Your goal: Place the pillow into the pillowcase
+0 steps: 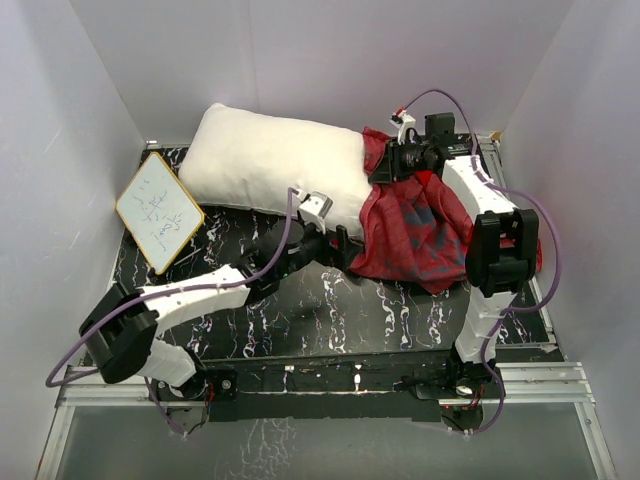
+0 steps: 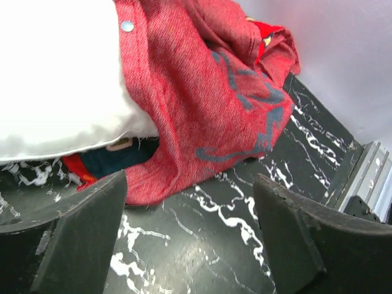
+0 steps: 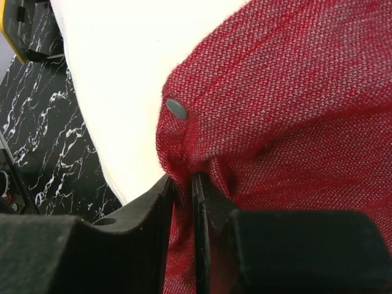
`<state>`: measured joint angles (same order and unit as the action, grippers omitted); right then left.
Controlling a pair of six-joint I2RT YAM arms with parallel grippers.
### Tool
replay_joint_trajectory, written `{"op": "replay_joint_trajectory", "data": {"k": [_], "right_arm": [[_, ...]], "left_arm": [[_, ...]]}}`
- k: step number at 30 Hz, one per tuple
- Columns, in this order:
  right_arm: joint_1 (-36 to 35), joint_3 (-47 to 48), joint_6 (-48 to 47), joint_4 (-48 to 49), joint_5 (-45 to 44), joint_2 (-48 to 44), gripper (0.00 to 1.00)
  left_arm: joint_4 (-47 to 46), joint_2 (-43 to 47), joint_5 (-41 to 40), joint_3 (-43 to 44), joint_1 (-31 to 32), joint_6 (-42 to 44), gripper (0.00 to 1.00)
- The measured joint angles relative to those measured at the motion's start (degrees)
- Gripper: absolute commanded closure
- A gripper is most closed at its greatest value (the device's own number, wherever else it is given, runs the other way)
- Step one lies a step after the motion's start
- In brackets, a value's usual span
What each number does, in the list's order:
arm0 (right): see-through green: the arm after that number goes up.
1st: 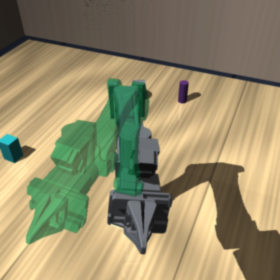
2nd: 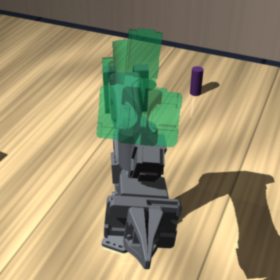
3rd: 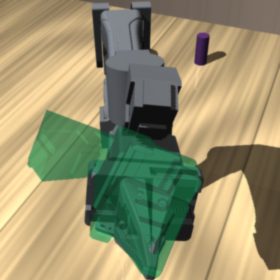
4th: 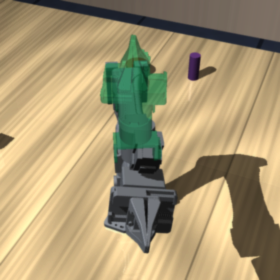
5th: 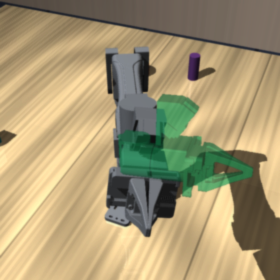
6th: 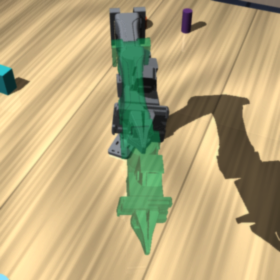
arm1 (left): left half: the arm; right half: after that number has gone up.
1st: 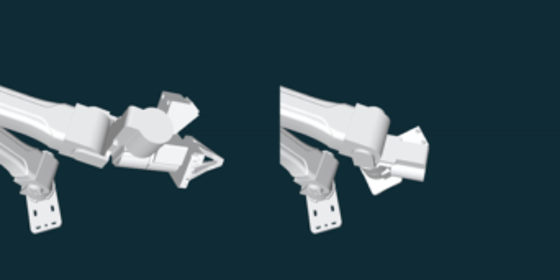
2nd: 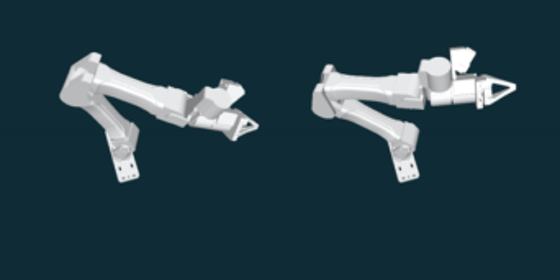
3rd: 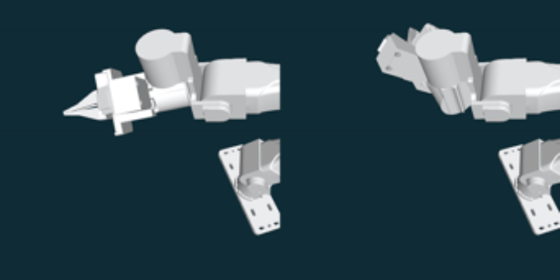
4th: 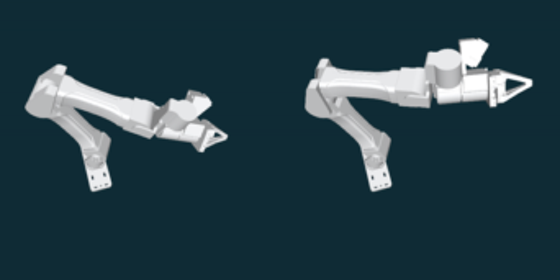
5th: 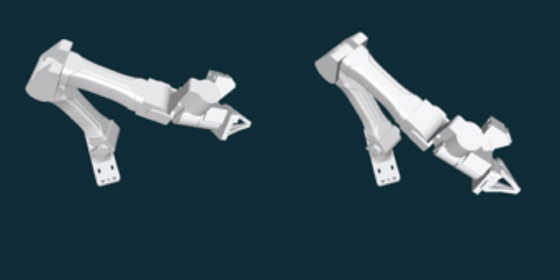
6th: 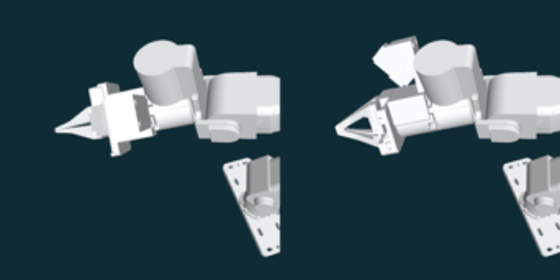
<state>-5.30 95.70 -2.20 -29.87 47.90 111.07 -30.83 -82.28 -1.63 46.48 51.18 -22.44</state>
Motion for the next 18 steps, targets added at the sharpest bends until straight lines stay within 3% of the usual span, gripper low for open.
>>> {"op": "replay_joint_trajectory", "data": {"k": [4, 12, 18], "right_arm": [[-0.22, 1.64, 0.46, 0.28, 0.39, 0.04, 0.65], [0.2, 2.58, -0.76, 2.01, 5.4, -2.4, 0.3], [0.85, -10.03, -5.29, 2.45, 3.82, -17.49, 0.28]], "left_arm": [[10.58, 4.04, 1.92, 1.49, -2.45, -1.05, 0.15], [18.47, 2.62, 7.54, 1.55, -18.51, -14.88, 0.03], [16.87, -0.92, 4.98, 1.53, -24.15, -26.43, 0.03]]}}
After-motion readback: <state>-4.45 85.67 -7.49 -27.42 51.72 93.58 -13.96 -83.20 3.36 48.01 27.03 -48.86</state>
